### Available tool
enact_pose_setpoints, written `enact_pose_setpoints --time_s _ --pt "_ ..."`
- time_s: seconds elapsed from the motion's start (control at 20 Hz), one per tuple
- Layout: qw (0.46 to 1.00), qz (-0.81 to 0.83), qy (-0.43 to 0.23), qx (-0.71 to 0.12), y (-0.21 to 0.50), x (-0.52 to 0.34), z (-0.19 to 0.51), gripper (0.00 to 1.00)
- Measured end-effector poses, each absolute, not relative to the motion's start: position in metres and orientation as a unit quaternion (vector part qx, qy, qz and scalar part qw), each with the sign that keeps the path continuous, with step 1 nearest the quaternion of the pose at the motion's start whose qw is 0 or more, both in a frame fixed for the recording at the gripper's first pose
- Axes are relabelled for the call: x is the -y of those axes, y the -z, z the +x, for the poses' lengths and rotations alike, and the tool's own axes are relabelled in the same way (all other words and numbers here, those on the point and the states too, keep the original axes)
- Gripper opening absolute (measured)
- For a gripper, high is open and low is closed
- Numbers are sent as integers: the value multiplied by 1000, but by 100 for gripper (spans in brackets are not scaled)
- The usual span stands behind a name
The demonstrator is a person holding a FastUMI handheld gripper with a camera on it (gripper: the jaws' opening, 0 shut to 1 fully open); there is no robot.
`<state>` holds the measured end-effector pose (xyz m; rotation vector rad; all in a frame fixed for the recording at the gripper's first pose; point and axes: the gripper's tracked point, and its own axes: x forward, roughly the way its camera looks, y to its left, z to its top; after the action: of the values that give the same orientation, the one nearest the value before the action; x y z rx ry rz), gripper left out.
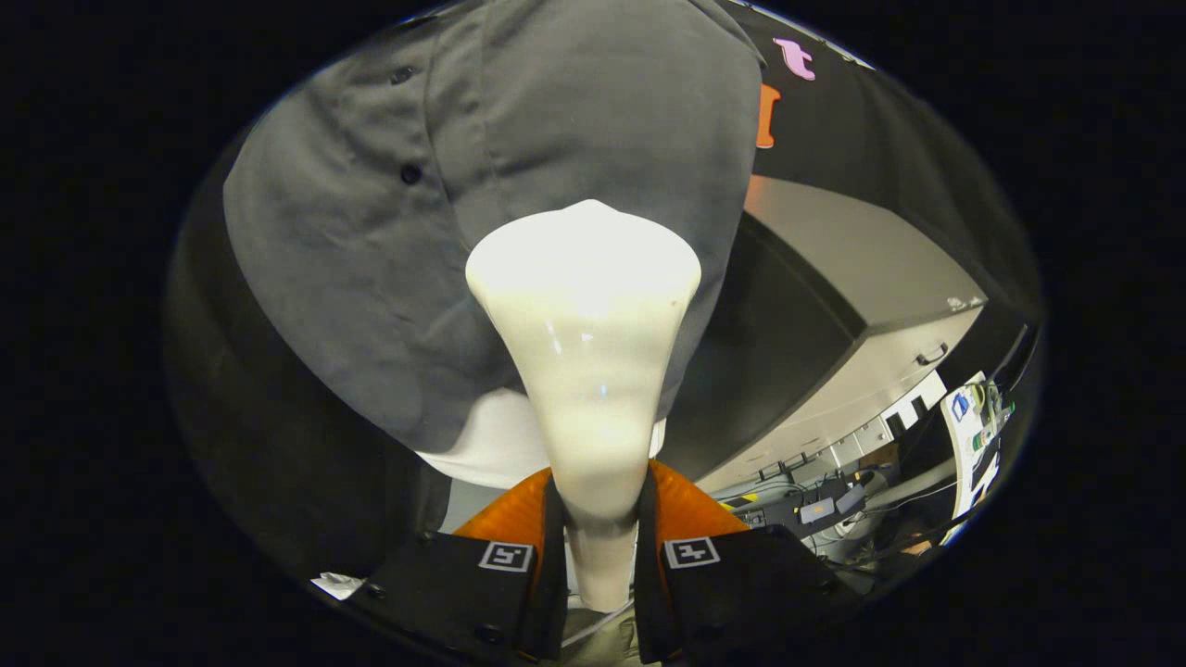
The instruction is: Iron the clothes twice with a garment steamer, once on the left side and once on the right side.
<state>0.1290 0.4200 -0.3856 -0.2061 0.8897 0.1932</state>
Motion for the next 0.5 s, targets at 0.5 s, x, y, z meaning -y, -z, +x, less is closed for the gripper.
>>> enact_pose_setpoints --time_s 0.5 --pt "923 -91 -140 -347 259 -534 139 37"
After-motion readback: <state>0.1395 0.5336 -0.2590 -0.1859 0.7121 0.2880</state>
